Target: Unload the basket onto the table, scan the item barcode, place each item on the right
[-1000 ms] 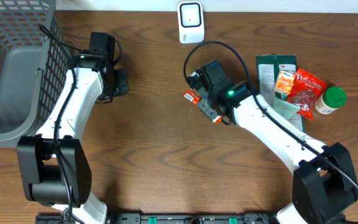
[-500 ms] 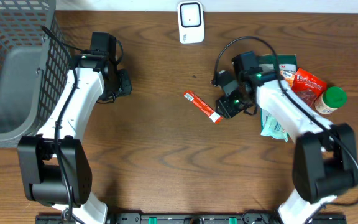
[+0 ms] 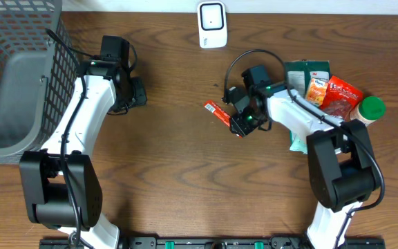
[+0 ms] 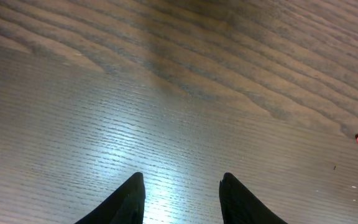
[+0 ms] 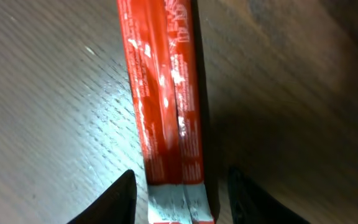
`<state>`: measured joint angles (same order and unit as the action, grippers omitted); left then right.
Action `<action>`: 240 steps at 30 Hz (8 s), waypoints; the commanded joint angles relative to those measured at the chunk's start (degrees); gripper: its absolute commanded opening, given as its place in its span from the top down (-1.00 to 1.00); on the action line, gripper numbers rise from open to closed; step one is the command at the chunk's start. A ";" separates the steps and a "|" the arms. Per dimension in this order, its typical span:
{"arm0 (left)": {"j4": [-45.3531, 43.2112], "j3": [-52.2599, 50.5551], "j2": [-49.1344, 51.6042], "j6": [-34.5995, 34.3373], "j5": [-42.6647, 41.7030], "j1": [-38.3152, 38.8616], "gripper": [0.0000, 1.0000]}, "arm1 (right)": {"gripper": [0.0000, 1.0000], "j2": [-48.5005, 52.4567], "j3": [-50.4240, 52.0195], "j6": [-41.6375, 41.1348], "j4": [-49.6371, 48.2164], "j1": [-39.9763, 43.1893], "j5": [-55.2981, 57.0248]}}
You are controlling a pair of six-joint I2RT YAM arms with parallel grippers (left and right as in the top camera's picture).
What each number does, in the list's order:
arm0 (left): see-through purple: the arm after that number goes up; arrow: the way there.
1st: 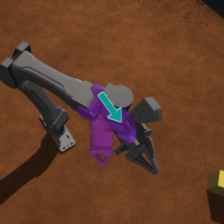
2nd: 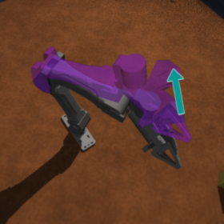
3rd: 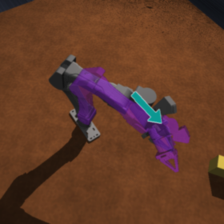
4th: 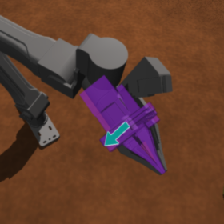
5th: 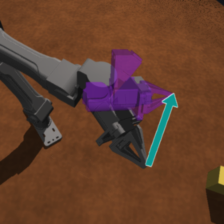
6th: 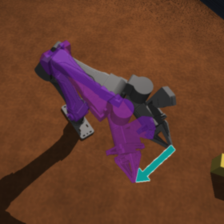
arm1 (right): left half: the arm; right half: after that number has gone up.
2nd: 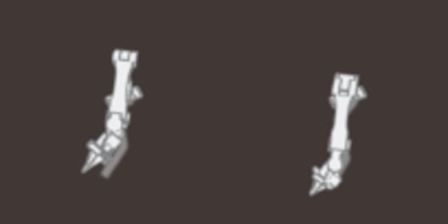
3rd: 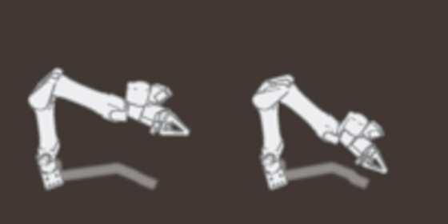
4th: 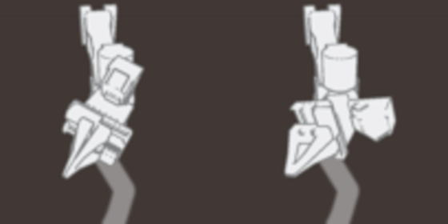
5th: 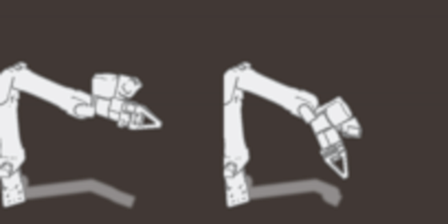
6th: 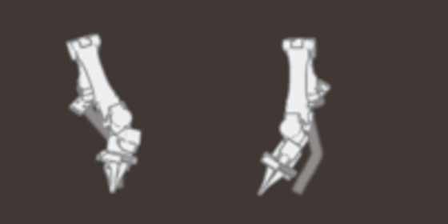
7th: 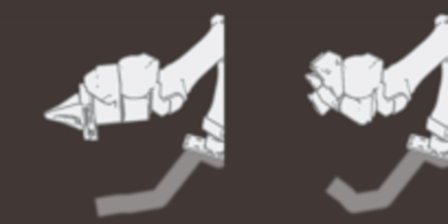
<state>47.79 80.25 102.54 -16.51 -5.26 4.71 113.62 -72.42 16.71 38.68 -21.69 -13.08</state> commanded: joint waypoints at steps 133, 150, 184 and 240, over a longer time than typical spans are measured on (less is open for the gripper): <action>1.70 -0.09 -0.07 -39.71 -21.31 4.31 0.68 | 0.98 -7.54 -10.93 -12.33 -0.52 -22.77 4.90; -7.69 4.98 -7.34 -30.99 -16.26 -4.92 -0.27 | 0.98 -8.28 -20.68 -14.56 8.50 -12.50 -11.67; -1.77 5.27 -13.03 -27.85 4.48 -6.25 -0.65 | 0.98 23.10 -43.56 -56.74 -29.14 10.80 -40.50; -1.77 5.27 -13.03 -27.85 4.48 -6.25 -0.65 | 0.98 -7.52 -30.32 -32.57 39.54 15.69 38.40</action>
<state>46.04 84.47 89.56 -44.95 -1.50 -1.45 105.41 -107.63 -18.37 81.54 -7.18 17.34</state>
